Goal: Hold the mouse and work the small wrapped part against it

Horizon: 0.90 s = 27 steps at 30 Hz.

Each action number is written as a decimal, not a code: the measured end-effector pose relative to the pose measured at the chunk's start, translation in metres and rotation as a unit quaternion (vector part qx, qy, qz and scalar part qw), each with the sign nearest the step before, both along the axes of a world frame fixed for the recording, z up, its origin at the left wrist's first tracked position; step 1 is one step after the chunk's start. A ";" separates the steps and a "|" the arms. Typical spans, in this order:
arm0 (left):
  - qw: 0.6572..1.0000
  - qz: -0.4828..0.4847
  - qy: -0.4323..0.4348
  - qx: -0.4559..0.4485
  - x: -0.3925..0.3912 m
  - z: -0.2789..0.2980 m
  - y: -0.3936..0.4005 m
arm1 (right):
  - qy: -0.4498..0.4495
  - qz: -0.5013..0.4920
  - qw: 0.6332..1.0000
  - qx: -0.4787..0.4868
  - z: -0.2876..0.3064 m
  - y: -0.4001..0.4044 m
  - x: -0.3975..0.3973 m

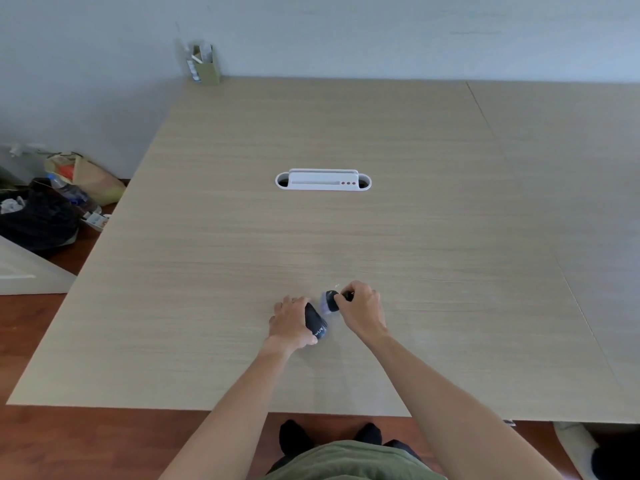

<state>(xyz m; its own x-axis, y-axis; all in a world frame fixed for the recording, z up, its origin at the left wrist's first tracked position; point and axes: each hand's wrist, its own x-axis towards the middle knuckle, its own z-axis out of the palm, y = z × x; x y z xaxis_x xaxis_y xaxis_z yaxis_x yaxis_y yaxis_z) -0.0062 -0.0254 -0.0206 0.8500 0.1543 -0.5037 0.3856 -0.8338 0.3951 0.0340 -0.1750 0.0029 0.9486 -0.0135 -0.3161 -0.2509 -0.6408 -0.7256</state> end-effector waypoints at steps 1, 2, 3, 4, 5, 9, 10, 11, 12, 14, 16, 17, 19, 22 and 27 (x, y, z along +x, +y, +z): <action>1.000 0.007 -0.002 -0.004 -0.001 0.000 -0.002 | 0.009 -0.002 0.999 0.035 0.003 0.002 0.001; 1.000 0.025 -0.008 -0.009 -0.002 0.001 -0.004 | 0.022 -0.002 0.997 0.069 0.005 0.003 0.002; 0.999 0.049 -0.015 -0.011 -0.005 0.001 -0.007 | 0.047 0.000 0.995 0.092 0.007 0.003 0.003; 0.997 0.070 -0.019 -0.008 -0.007 0.001 -0.011 | 0.073 0.006 0.992 0.102 0.007 0.003 0.002; 0.996 0.085 -0.022 -0.001 -0.009 0.000 -0.014 | 0.092 0.013 0.992 0.087 0.006 0.002 0.002; 0.994 0.101 -0.028 -0.007 -0.011 -0.003 -0.015 | 0.036 -0.015 0.999 -0.012 -0.001 -0.005 0.001; 0.996 0.089 -0.024 -0.014 -0.010 -0.003 -0.013 | 0.026 -0.021 0.999 0.012 0.001 -0.005 0.002; 0.997 0.076 -0.018 -0.021 -0.008 -0.003 -0.011 | 0.033 -0.025 0.998 0.053 0.004 -0.004 0.003; 0.997 0.065 -0.012 -0.029 -0.007 -0.003 -0.009 | 0.048 -0.027 0.994 0.092 0.005 -0.004 0.004; 0.998 0.052 -0.006 -0.040 -0.006 -0.001 -0.007 | 0.095 -0.012 0.987 0.131 0.006 -0.005 0.003; 0.999 0.039 -0.006 -0.038 -0.005 0.000 -0.006 | 0.092 0.019 0.992 0.080 0.000 -0.006 0.003; 0.999 0.032 -0.006 -0.037 -0.004 0.000 -0.005 | 0.074 0.021 0.996 0.039 -0.002 -0.005 0.002; 0.999 0.025 -0.005 -0.042 -0.004 0.001 -0.005 | 0.030 -0.010 1.000 -0.001 -0.002 -0.005 0.003; 0.998 0.022 -0.007 -0.053 -0.005 -0.001 -0.002 | 0.038 -0.013 0.998 0.058 0.003 -0.003 0.006; 0.998 0.019 -0.006 -0.067 -0.006 -0.002 0.000 | 0.037 0.011 0.999 -0.005 -0.001 -0.002 0.004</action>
<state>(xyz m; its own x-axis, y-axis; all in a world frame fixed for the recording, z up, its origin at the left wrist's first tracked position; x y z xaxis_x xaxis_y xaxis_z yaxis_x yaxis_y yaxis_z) -0.0117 -0.0257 -0.0221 0.8508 0.1192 -0.5119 0.4110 -0.7579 0.5066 0.0377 -0.1765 0.0016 0.9228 0.0041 -0.3853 -0.2887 -0.6548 -0.6985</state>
